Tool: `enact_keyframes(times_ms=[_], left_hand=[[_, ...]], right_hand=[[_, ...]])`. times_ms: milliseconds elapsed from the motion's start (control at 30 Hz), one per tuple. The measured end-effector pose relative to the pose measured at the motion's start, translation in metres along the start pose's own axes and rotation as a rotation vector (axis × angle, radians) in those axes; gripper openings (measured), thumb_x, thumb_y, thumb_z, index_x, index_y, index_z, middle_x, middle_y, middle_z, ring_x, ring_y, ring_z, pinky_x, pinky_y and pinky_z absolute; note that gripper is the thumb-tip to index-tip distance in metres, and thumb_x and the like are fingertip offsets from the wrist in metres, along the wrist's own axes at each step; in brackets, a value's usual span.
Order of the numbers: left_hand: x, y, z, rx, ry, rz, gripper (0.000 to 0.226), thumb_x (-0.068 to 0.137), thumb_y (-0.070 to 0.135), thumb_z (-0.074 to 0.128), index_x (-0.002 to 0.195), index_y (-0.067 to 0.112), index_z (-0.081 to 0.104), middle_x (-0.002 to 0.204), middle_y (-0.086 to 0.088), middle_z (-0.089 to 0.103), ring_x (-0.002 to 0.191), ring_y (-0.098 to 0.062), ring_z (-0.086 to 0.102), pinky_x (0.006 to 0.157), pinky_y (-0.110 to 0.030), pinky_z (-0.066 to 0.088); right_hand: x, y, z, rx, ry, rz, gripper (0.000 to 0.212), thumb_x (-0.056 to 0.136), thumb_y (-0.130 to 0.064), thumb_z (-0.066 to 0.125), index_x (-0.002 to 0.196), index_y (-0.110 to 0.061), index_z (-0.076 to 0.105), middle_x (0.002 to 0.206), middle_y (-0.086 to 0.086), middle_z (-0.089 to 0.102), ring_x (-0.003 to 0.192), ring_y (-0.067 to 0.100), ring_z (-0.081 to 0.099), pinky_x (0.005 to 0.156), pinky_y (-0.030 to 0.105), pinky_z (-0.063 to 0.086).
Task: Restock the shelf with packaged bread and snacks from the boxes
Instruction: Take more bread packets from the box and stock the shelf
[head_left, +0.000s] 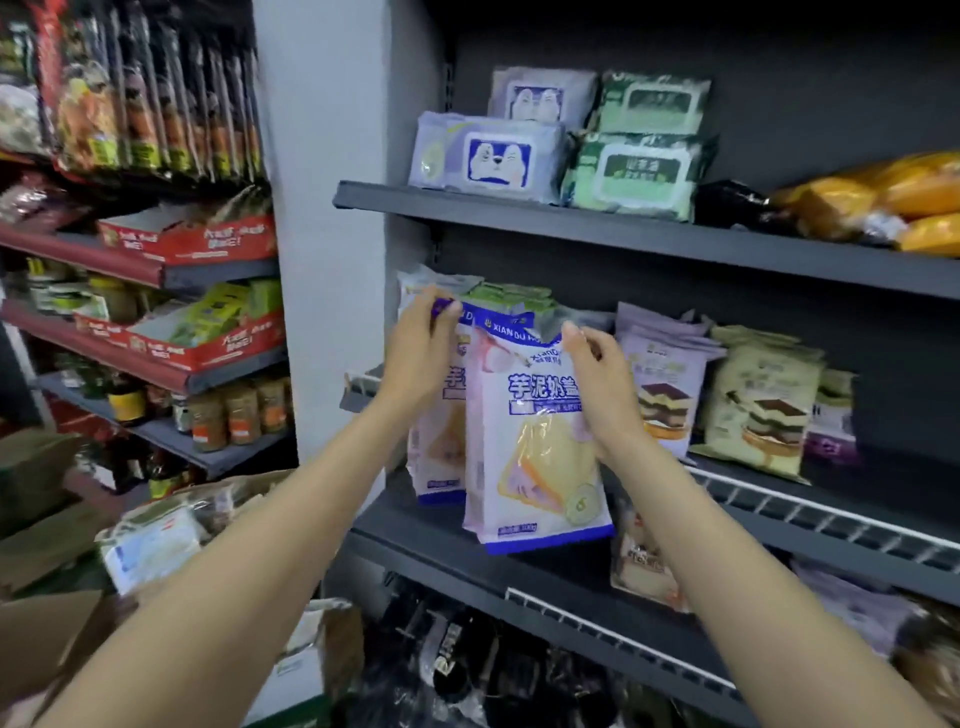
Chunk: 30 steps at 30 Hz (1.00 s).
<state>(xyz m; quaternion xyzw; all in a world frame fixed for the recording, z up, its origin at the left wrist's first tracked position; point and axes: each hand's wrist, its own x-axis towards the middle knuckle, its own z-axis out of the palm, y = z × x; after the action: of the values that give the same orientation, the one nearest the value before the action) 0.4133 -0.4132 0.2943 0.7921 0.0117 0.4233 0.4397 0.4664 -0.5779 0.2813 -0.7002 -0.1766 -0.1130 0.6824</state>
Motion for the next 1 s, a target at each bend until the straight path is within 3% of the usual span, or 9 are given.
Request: enact_keyframes(times_ms=[100,167,300,467,567,733,833,900,1000], left_hand=[[0.004,0.022,0.046,-0.215,-0.103,-0.036,0.012,0.099,0.014,0.045,0.088,0.011,0.049,0.079,0.004,0.057,0.070,0.005,0.053,0.061,-0.006,0.039],[0.006,0.032,0.072,-0.339,-0.149,-0.081,0.018,0.099,0.015,0.046,0.081,0.017,0.049,0.079,0.002,0.059,0.076,-0.004,0.058,0.066,-0.015,0.043],[0.011,0.052,0.121,-0.467,-0.188,-0.166,0.024,0.099,0.018,0.046,0.075,0.022,0.048,0.079,-0.003,0.060,0.080,-0.018,0.060,0.070,-0.028,0.046],[0.018,0.081,0.178,-0.495,-0.167,-0.252,0.028,0.098,0.011,0.045,0.071,0.020,0.047,0.071,-0.003,0.054,0.068,-0.018,0.054,0.064,-0.031,0.044],[0.024,0.096,0.212,-0.408,-0.191,-0.236,0.024,0.095,0.013,0.046,0.073,0.022,0.051,0.081,-0.011,0.059,0.086,-0.037,0.062,0.080,-0.049,0.051],[0.018,0.128,0.275,-0.162,-0.314,-0.176,0.017,0.096,0.016,0.045,0.097,0.008,0.059,0.101,-0.023,0.064,0.098,-0.038,0.059,0.084,-0.041,0.048],[0.017,0.146,0.313,-0.108,-0.349,-0.238,0.020,0.095,0.019,0.048,0.104,0.005,0.060,0.107,-0.026,0.063,0.103,-0.040,0.058,0.087,-0.042,0.047],[0.019,0.158,0.339,-0.042,-0.372,-0.248,0.025,0.096,0.018,0.048,0.108,0.000,0.060,0.111,-0.028,0.062,0.106,-0.041,0.058,0.087,-0.041,0.047],[0.019,0.181,0.369,0.171,-0.439,-0.220,0.031,0.098,0.020,0.045,0.116,-0.001,0.059,0.123,-0.023,0.059,0.116,-0.035,0.055,0.097,-0.036,0.041]], right_hand=[[0.019,0.003,-0.047,0.072,-0.147,0.095,0.027,0.092,-0.039,0.056,0.094,-0.013,0.067,0.088,0.005,0.074,0.081,0.015,0.069,0.077,0.030,0.054],[0.028,0.004,-0.075,0.086,-0.190,0.142,0.022,0.093,-0.031,0.056,0.086,-0.014,0.067,0.080,0.004,0.075,0.067,0.013,0.069,0.066,0.024,0.056],[0.046,0.011,-0.122,0.003,-0.114,0.117,0.017,0.090,-0.022,0.061,0.076,-0.014,0.067,0.070,0.000,0.073,0.063,0.013,0.067,0.073,0.034,0.053],[0.048,0.011,-0.174,0.078,0.131,0.129,0.023,0.090,-0.023,0.061,0.069,-0.014,0.060,0.064,0.003,0.066,0.058,0.015,0.063,0.059,0.026,0.049],[0.049,0.012,-0.220,0.153,0.334,0.193,0.031,0.090,-0.028,0.061,0.065,-0.013,0.051,0.063,0.005,0.062,0.057,0.016,0.061,0.058,0.028,0.048],[0.060,0.010,-0.307,0.218,0.681,0.152,0.037,0.090,-0.025,0.061,0.060,-0.013,0.043,0.060,0.002,0.051,0.052,0.014,0.049,0.054,0.026,0.040],[0.081,0.017,-0.361,0.208,0.822,0.148,0.033,0.093,-0.027,0.057,0.068,-0.017,0.038,0.068,-0.001,0.047,0.058,0.012,0.047,0.052,0.022,0.037],[0.100,0.024,-0.396,0.090,0.852,0.152,0.019,0.094,-0.031,0.054,0.084,-0.015,0.052,0.085,0.004,0.058,0.079,0.020,0.057,0.052,0.016,0.038],[0.132,0.039,-0.441,-0.074,0.917,0.126,0.037,0.096,-0.030,0.049,0.119,-0.003,0.056,0.124,0.015,0.061,0.115,0.025,0.057,0.074,0.017,0.044]])
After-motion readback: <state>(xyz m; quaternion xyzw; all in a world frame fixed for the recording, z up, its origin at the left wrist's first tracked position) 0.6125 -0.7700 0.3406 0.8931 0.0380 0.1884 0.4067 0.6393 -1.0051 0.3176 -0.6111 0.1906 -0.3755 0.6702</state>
